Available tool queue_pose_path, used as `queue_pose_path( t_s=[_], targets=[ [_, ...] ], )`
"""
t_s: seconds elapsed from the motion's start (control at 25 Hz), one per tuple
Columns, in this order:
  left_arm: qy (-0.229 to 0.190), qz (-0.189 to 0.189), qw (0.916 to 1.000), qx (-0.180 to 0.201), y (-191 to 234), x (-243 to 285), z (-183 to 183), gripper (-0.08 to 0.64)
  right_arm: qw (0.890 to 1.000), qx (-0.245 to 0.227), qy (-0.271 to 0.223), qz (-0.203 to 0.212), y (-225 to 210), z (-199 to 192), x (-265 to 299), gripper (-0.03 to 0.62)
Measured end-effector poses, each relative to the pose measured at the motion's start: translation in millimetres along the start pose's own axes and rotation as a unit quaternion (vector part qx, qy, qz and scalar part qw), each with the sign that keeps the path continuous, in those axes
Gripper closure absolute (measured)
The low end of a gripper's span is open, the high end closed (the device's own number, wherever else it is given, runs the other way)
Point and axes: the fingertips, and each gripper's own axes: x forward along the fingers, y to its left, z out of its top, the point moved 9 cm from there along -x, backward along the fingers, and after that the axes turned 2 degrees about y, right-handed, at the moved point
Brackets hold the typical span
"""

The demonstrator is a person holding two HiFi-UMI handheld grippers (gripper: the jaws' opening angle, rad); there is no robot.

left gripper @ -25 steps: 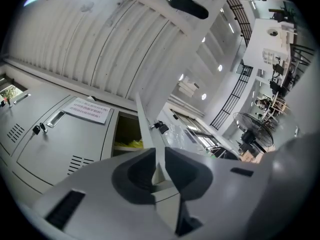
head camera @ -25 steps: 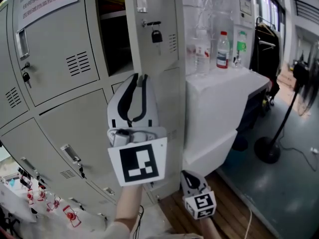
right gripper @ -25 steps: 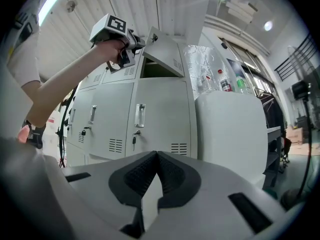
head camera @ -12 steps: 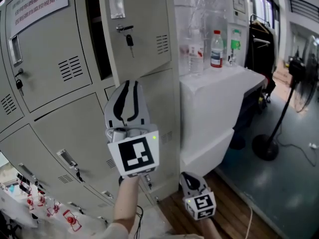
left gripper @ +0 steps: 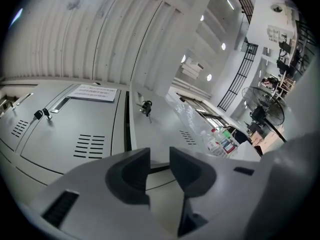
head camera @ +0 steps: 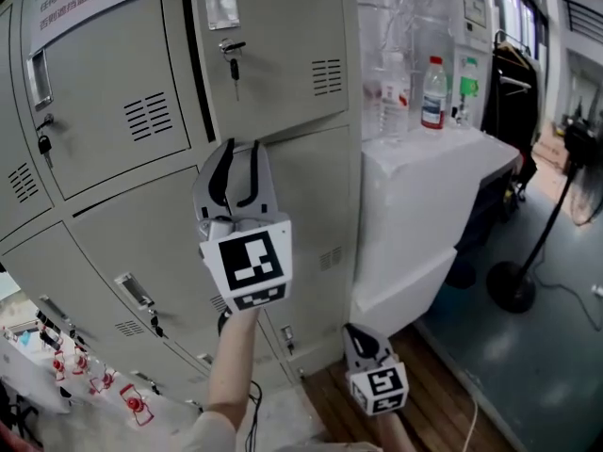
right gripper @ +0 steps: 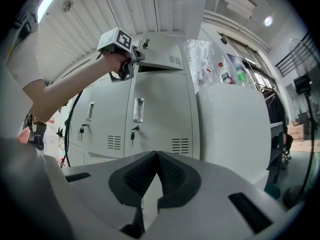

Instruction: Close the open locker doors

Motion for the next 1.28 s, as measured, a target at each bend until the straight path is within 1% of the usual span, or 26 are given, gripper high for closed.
queue_pose_path(
  t_s=[0.16,0.36,0.56,0.68,0.76,0.84,0.88,1.08,1.2,1.28],
  targets=[
    [0.022,0.007,0.9997,0.008,9.9,18.1,-12.3,0.448,1.000,-0.003,0.012,0.006,0.4,-0.4,5.9,0.588],
    [0.049,-0.004,0.9988,0.002,16.1,37.7,-23.9,0.386,1.000,0.001,0.013,0.002,-2.6,-3.4,9.8,0.588],
    [0.047,0.006,0.9989,0.007,17.0,48.8,-30.9,0.351,1.000,0.002,0.018,-0.002,-4.8,-3.3,9.6,0.588],
    [0.042,0.014,0.9990,0.007,17.0,50.3,-37.0,0.344,1.000,0.005,0.022,-0.007,-6.9,-6.8,12.2,0.588],
    [0.037,0.019,0.9990,0.016,16.2,50.4,-39.1,0.344,1.000,0.007,0.026,-0.008,-6.9,-7.1,14.0,0.588],
    [0.034,0.019,0.9990,0.025,16.0,49.8,-40.1,0.344,1.000,0.009,0.021,-0.010,-6.2,-6.3,15.7,0.588],
    [0.031,0.016,0.9991,0.023,16.9,48.8,-40.6,0.344,1.000,0.010,0.019,-0.012,-5.8,-6.2,16.3,0.588],
    [-0.015,0.016,0.9997,-0.015,29.2,39.6,-40.3,0.344,0.999,0.005,0.030,-0.014,-5.5,-7.3,16.6,0.588],
    [-0.037,0.001,0.9982,-0.048,36.1,35.3,-38.1,0.344,1.000,0.012,0.019,-0.022,-7.1,-11.7,18.3,0.588],
    [-0.041,-0.009,0.9969,-0.066,38.6,34.1,-37.7,0.344,1.000,0.014,0.013,-0.022,-5.8,-12.5,19.4,0.588]
  ],
)
